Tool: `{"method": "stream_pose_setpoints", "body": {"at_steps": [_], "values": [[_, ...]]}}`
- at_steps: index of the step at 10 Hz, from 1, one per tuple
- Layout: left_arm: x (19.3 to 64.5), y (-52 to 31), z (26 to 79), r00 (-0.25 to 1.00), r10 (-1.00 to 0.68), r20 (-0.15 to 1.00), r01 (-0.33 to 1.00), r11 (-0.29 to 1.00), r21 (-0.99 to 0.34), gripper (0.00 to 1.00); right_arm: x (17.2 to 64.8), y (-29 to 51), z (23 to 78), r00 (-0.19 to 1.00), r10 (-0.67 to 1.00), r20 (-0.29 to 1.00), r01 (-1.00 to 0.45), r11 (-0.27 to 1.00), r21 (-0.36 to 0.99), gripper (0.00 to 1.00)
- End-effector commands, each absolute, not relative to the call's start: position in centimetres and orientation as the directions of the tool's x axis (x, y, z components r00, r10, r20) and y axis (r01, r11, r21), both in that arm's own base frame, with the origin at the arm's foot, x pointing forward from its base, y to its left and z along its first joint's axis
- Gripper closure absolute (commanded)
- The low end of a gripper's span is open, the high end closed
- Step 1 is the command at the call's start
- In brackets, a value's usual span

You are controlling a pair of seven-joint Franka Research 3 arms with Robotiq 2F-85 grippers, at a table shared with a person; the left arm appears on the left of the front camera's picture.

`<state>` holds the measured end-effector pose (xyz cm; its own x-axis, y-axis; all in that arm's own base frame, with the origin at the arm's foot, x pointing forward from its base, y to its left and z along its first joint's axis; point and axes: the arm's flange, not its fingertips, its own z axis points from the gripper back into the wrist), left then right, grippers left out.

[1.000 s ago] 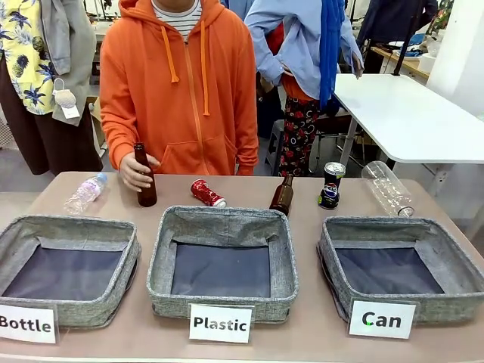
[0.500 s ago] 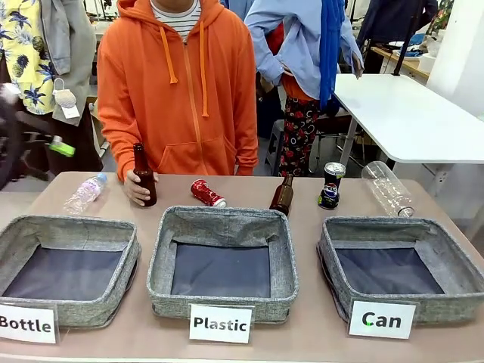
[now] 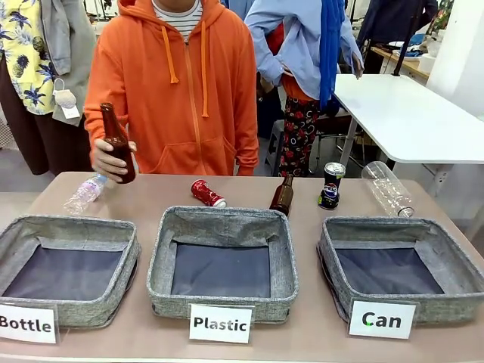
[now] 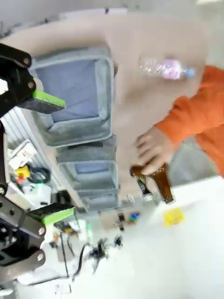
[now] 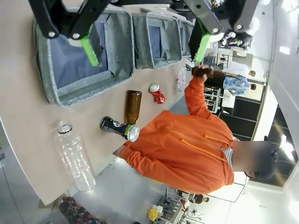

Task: Sort the can waste into the basket.
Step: Pick up the can waste from the table and place it in the right Fabric basket.

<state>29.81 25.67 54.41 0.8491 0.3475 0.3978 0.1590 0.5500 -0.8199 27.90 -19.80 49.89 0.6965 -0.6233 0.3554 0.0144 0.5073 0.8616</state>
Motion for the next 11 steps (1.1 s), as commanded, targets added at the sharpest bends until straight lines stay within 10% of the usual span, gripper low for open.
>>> {"method": "stream_pose_setpoints", "body": {"at_steps": [1,5,11], "values": [[22.4,33.8,53.1,0.782,0.461,0.419,0.211,0.436,-0.875,0.00,28.2,-20.0,50.1,0.687,-0.618,0.383,-0.021,0.510,0.860,0.00],[17.8,38.0,49.6,0.712,0.564,0.418,0.287,0.310,-0.906,0.00,28.2,-20.0,50.1,0.687,-0.618,0.383,-0.021,0.510,0.860,0.00],[23.1,33.4,51.7,0.830,0.342,0.440,0.320,0.354,-0.879,0.00,28.2,-20.0,50.1,0.687,-0.618,0.383,-0.021,0.510,0.860,0.00]]}}
